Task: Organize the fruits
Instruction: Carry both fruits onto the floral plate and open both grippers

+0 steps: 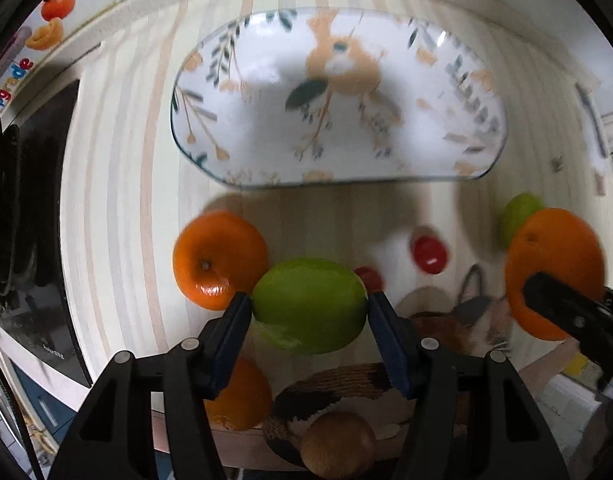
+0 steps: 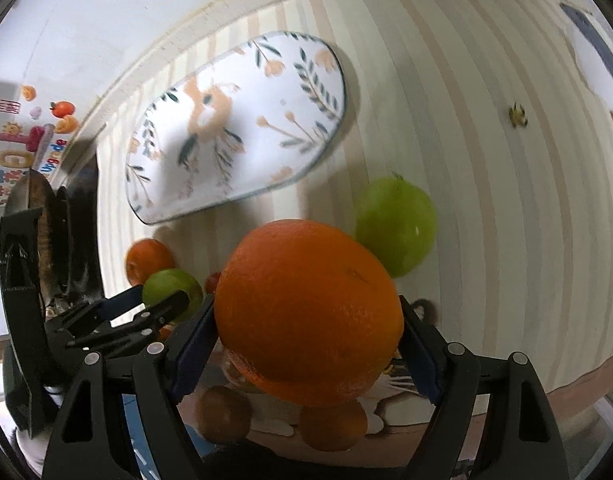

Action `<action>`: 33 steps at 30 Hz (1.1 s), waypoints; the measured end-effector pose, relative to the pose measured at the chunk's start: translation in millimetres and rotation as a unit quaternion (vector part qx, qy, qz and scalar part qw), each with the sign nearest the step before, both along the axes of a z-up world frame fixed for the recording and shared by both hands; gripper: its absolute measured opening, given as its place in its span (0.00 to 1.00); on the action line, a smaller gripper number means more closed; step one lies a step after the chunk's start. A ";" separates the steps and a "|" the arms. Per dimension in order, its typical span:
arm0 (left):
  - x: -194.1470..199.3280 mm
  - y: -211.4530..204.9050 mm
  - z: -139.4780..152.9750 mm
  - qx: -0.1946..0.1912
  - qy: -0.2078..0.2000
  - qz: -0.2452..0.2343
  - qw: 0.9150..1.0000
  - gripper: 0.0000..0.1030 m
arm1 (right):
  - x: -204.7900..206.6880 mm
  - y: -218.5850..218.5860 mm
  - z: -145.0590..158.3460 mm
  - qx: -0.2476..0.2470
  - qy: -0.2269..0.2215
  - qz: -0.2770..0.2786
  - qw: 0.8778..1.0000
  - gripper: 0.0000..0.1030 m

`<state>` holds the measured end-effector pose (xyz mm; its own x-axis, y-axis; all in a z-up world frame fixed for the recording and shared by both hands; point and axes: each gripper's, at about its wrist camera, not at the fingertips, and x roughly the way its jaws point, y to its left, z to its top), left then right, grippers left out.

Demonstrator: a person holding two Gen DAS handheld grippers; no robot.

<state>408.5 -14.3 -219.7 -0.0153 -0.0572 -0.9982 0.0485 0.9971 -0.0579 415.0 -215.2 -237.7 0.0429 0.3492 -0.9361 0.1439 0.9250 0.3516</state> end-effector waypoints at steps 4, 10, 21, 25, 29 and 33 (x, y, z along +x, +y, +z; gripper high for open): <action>14.0 1.7 52.6 -0.036 -0.042 0.007 0.998 0.56 | 13.2 -4.7 18.8 0.014 -0.015 -0.003 1.000 0.82; 80.7 1.6 70.0 -0.046 -0.080 0.033 0.995 0.56 | 65.6 10.9 23.6 0.000 -0.035 0.008 0.999 0.82; 158.6 15.3 -16.0 -0.037 0.007 0.076 0.996 0.51 | 149.6 48.5 -25.6 -0.049 0.000 0.048 0.998 0.82; 165.3 14.0 -17.0 -0.038 0.015 0.072 0.997 0.50 | 163.2 54.4 -34.5 -0.060 0.012 0.058 0.996 0.82; 166.4 13.9 -13.4 -0.033 0.021 0.076 0.996 0.50 | 166.7 53.4 -44.1 -0.058 0.031 0.057 0.996 0.83; 163.2 19.3 -5.1 -0.032 0.014 0.088 0.996 0.51 | 169.6 48.1 -35.0 -0.060 0.020 0.059 0.996 0.86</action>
